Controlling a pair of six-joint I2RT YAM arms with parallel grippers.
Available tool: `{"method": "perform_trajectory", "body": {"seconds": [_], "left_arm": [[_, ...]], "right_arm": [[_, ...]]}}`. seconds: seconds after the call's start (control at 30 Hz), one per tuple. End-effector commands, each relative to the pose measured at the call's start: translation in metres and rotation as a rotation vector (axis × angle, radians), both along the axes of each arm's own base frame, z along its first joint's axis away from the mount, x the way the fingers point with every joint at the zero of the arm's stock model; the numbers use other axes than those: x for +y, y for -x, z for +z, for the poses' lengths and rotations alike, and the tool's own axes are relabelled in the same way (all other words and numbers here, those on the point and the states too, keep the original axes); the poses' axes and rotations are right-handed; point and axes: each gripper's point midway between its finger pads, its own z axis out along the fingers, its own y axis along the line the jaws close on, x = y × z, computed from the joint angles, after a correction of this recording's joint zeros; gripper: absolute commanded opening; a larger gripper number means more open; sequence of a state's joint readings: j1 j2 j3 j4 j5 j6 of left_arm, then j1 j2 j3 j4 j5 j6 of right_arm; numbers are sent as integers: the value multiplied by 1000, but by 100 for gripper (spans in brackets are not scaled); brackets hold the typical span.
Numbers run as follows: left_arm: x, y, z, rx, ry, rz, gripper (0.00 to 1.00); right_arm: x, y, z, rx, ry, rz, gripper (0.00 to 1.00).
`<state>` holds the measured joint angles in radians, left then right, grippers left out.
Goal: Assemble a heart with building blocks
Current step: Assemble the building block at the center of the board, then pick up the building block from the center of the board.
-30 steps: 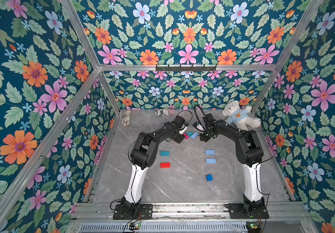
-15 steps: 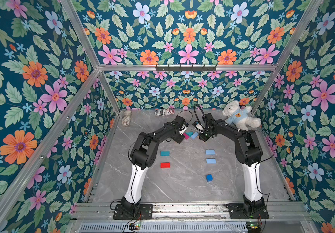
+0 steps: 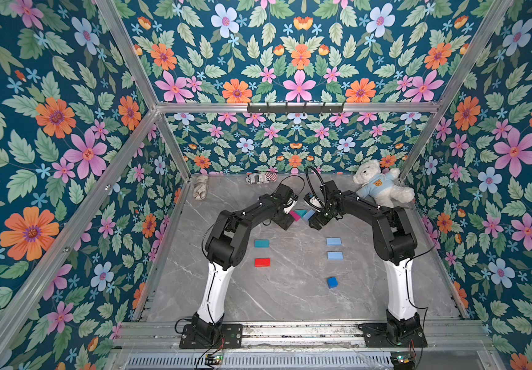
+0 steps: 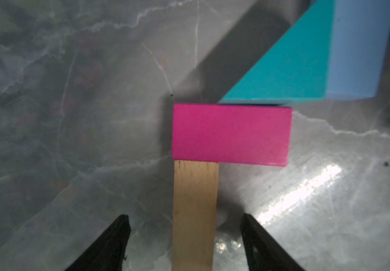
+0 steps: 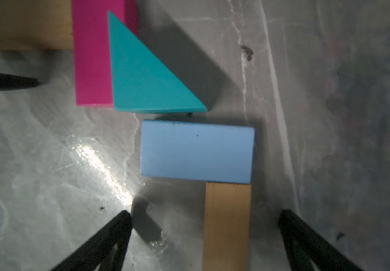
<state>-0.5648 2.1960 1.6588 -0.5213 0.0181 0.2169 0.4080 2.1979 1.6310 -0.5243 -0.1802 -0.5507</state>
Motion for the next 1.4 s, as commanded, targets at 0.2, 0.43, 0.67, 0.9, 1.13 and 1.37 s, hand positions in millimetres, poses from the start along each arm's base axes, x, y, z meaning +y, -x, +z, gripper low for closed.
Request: {"method": "perform_trajectory", "body": {"seconds": [0.2,0.43,0.67,0.9,1.13,1.37], "left_arm": [[22,16,28,-15,-48,4,87],[62,53,57,-2,-109,-10,85],[92,97,32,46,-204,-108,78],[97,106,16,98,-242,-160,78],[98,114,9,128,-237,-174,76],[100,120,1,147,-236,-172,74]], "right_arm": [[-14,26,21,36,13,-7,99],[-43,69,71,-76,-2,11,99],[-68,100,57,-132,77,48,91],[-71,99,36,-88,150,80,90],[-68,112,21,-45,161,129,89],[-69,115,11,-15,177,132,89]]}}
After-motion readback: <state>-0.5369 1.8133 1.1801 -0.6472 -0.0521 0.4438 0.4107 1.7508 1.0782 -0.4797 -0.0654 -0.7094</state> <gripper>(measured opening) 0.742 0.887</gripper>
